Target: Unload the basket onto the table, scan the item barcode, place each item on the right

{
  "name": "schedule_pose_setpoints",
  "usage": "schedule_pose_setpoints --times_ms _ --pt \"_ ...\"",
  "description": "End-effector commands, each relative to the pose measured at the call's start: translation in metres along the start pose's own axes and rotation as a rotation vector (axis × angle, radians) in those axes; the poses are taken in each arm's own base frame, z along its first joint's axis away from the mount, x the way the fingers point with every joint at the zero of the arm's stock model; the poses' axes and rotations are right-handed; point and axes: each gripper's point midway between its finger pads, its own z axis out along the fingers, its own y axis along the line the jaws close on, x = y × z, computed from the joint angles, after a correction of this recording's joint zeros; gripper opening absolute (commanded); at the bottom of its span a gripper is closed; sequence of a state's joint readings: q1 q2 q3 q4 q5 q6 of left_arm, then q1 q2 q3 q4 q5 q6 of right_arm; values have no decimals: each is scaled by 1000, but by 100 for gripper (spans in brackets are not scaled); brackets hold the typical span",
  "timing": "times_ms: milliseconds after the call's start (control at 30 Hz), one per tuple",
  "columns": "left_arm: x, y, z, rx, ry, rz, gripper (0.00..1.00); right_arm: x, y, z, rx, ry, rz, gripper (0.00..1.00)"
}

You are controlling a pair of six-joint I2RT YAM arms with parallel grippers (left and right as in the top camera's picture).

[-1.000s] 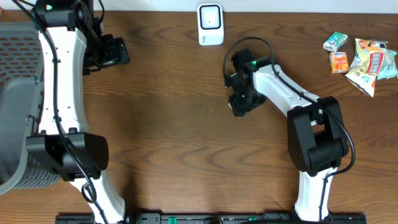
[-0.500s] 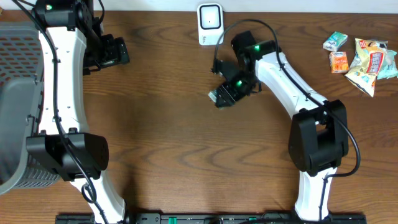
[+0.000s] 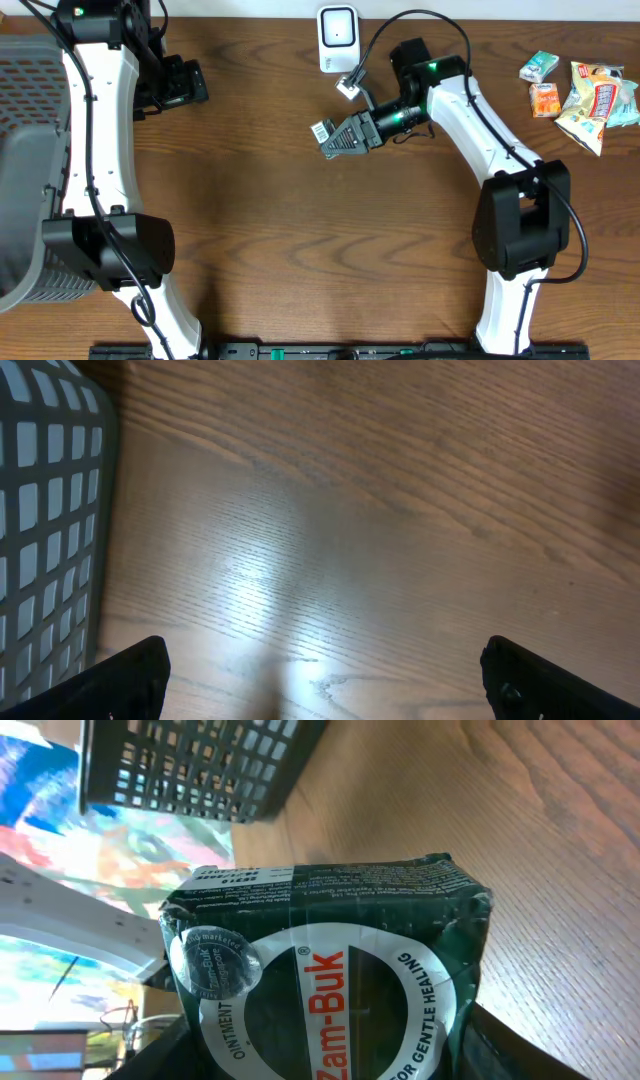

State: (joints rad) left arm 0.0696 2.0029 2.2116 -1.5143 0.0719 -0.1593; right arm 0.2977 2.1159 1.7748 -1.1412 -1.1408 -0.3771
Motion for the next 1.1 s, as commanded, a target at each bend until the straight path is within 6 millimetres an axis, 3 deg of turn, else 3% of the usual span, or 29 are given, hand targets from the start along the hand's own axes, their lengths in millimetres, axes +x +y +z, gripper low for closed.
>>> schedule_pose_setpoints --times_ms 0,333,467,567,700,833,1033,1067 --pt "-1 3 1 -11 3 2 98 -11 12 -12 -51 -54 -37 53" --pt "-1 3 1 -11 3 2 98 -7 -1 -12 25 -25 -61 54" --pt "-1 3 1 -11 3 2 98 4 -41 -15 262 61 -70 51" --pt "-1 3 1 -11 3 2 98 18 -92 -32 623 157 37 53" --pt "-1 3 1 -11 3 2 98 25 -123 -55 956 219 69 54" --pt "-1 3 1 -11 3 2 98 31 -137 -56 1086 271 37 58" --pt "-1 3 1 -11 2 2 98 46 -165 -49 1134 286 32 62" --pt "-1 3 1 -11 3 2 98 48 -168 -48 1135 283 31 74"
